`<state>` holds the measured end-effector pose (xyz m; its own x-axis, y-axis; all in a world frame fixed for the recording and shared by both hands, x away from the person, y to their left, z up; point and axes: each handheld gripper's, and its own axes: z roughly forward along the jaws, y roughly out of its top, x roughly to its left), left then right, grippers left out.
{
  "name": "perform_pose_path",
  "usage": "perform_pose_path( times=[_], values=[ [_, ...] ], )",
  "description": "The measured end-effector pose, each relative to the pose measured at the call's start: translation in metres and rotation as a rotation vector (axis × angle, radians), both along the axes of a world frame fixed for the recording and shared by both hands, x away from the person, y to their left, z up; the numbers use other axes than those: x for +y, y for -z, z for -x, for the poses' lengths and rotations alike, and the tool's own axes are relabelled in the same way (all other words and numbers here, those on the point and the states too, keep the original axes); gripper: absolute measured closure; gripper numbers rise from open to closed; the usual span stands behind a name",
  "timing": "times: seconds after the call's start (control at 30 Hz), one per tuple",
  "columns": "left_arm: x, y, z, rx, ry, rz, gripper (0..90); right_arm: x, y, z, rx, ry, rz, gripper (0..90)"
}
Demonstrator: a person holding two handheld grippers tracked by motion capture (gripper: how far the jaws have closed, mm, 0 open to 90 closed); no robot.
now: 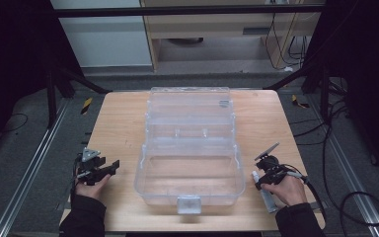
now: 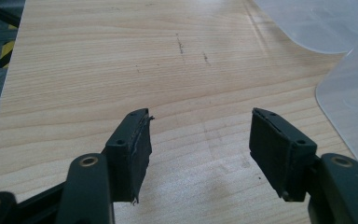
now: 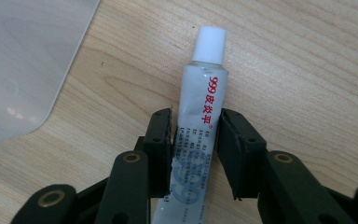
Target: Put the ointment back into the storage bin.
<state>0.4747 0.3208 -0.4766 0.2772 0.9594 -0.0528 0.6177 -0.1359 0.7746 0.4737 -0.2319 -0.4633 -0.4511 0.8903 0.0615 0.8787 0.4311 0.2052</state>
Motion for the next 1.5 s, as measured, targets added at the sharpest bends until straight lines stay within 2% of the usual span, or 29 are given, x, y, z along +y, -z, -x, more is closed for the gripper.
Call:
perform_pose_path(
  times=[0.53, 0.67, 0.73, 0.93, 1.27, 1.5],
  values=[
    [0.0, 0.0, 0.0, -0.001, -0.001, 0.001, 38.2, 0.002, 0.002, -0.001, 0.014, -0.014, 0.028, 69.5],
    [0.0, 0.0, 0.0, 0.0, -0.001, 0.0, 38.2, -0.001, -0.003, 0.0, 0.009, -0.009, 0.015, 69.6],
    [0.0, 0.0, 0.0, 0.0, -0.002, 0.001, 38.1, -0.003, -0.007, 0.001, 0.002, -0.012, 0.015, 69.7],
    [0.0, 0.0, 0.0, 0.002, -0.001, 0.001, 38.2, -0.007, -0.026, 0.004, -0.035, -0.029, -0.028, 69.7],
    [0.0, 0.0, 0.0, 0.004, 0.0, 0.0, 38.2, -0.008, -0.055, 0.005, -0.099, -0.071, -0.058, 69.6],
    [-0.001, 0.0, 0.0, 0.006, 0.002, -0.002, 38.2, -0.011, -0.08, 0.005, -0.164, -0.108, -0.09, 69.7]
  ],
)
